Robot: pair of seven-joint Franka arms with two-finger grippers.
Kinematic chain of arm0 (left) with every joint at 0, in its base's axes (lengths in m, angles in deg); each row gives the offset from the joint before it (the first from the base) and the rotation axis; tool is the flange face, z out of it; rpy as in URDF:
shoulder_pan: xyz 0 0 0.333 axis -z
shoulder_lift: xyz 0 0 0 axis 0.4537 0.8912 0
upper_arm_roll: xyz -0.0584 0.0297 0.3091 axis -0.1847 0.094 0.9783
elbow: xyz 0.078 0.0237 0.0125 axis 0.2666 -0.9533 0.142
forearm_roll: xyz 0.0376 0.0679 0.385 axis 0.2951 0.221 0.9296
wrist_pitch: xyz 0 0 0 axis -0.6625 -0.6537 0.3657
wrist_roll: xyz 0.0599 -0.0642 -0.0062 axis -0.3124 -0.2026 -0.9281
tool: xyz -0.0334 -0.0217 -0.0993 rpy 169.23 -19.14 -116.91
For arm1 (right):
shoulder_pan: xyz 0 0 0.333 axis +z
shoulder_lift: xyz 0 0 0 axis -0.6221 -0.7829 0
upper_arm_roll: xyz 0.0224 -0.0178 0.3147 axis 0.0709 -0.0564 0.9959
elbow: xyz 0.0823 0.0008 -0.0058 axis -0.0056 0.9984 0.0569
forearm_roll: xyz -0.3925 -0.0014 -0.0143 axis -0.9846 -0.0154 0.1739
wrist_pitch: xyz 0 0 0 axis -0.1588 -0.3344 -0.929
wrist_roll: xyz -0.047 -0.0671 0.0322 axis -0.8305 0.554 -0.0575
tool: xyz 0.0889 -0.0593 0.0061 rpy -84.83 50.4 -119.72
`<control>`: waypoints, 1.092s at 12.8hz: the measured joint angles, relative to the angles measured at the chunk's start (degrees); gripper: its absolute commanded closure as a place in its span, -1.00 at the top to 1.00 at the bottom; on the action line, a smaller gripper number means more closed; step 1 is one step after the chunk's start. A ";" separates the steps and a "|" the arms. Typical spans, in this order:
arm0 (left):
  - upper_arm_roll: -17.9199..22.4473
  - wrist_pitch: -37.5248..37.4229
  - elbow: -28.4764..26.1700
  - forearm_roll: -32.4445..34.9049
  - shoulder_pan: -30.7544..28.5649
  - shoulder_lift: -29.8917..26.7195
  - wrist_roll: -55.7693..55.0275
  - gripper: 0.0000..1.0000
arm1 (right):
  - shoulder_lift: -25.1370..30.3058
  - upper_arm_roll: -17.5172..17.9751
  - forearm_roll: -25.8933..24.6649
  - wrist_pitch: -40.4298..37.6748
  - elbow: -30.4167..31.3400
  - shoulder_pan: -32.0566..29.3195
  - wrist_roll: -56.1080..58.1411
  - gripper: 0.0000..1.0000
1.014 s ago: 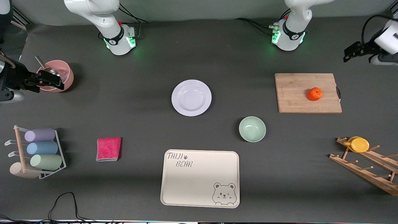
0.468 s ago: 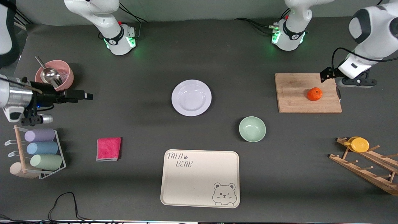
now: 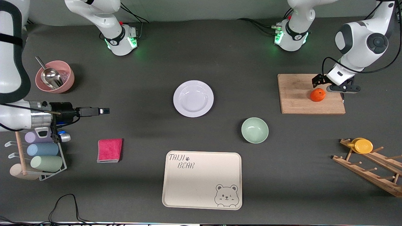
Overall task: Place orange and plate with both arms
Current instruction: 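Grasp the orange with the left gripper while the right gripper reaches the plate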
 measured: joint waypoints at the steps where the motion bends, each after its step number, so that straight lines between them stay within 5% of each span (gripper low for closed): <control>1: 0.02 1.58 -0.23 0.02 -0.28 1.13 0.01 1.00 | -0.18 0.01 1.31 1.36 1.56 0.31 0.04 1.00; 8: 0.02 12.45 -1.04 0.09 -0.62 8.97 0.16 1.00 | -1.19 0.05 9.86 11.49 12.75 3.94 7.36 1.00; 11: 0.02 14.65 -1.08 0.09 -0.67 11.30 0.38 1.00 | -3.58 -0.06 17.43 13.02 15.63 3.80 13.57 1.00; 14: 0.02 16.45 -1.16 0.10 -1.27 12.33 0.91 1.00 | -3.84 -0.02 30.36 15.38 22.63 4.82 22.41 1.00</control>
